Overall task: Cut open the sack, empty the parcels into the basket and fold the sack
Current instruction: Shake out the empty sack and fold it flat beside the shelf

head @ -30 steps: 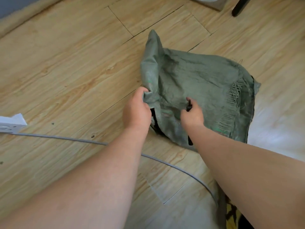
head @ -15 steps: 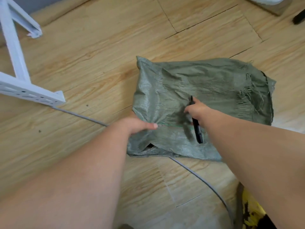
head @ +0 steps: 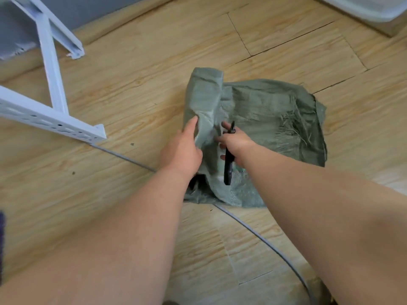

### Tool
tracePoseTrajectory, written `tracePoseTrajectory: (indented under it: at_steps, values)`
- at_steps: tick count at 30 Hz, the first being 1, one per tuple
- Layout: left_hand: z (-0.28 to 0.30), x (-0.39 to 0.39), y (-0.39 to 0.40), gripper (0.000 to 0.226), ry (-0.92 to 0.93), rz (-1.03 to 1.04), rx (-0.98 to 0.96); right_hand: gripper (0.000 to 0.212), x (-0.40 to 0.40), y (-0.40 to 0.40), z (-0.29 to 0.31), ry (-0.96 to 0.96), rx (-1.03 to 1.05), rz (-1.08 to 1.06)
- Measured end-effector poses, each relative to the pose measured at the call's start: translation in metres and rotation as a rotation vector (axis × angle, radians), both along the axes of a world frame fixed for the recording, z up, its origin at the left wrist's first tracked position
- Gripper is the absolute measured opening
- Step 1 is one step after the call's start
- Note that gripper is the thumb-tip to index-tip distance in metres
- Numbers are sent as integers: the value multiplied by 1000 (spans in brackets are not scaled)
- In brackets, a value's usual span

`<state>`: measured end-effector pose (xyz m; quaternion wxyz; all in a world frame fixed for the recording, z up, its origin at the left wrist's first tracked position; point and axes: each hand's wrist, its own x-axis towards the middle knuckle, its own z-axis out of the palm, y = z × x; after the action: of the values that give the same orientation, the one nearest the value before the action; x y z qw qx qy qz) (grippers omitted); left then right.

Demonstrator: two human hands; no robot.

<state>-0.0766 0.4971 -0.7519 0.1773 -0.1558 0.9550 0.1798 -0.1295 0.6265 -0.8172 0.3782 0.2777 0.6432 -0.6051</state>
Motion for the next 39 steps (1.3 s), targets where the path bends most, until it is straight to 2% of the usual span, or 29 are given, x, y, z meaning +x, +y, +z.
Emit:
tracePoseTrajectory:
  at_steps: [2,3,4,5,7,9,11,14,16,18,19,20,22,25,27,30,35,39]
  values:
    - [11,-10,2,70,57,80,-49,40,9,13,6,136,416,122]
    - [16,-14,3,70,82,100,-58,38,19,25,10,168,565,212]
    - [21,-18,4,70,103,100,-65,39,30,34,11,169,608,287]
    - [25,-22,5,70,123,86,-70,43,40,42,11,133,559,326]
    - [32,-27,12,72,127,34,-28,55,54,46,11,6,309,284]
    - [38,-30,25,77,54,-49,106,58,56,40,9,-97,47,132]
    - [44,-31,42,80,-31,-147,225,53,51,29,9,-142,-164,-5]
    - [47,-32,66,79,-32,-285,210,42,42,25,12,-136,-246,-242]
    - [46,-32,77,78,-2,-329,133,44,41,43,13,-33,-7,-267]
    - [44,-32,87,79,23,-333,89,47,52,73,12,19,411,-215]
    - [43,-31,94,79,34,-337,78,52,59,89,9,2,547,-213]
    - [43,-29,101,79,42,-352,68,57,67,105,5,-30,583,-240]
    - [41,-24,117,79,57,-398,77,64,81,128,-9,-73,455,-312]
    - [34,-12,145,78,60,-489,154,55,98,144,-20,-167,105,-437]
    - [27,-3,164,78,41,-565,200,49,107,151,-21,-237,-24,-399]
    - [11,3,191,79,-5,-596,251,47,119,166,-31,-271,-64,-374]
    - [-16,-2,231,77,-51,-572,310,31,139,184,-37,-303,-76,-343]
    - [-40,-4,250,81,-286,-607,399,21,149,197,-32,-310,-108,-424]
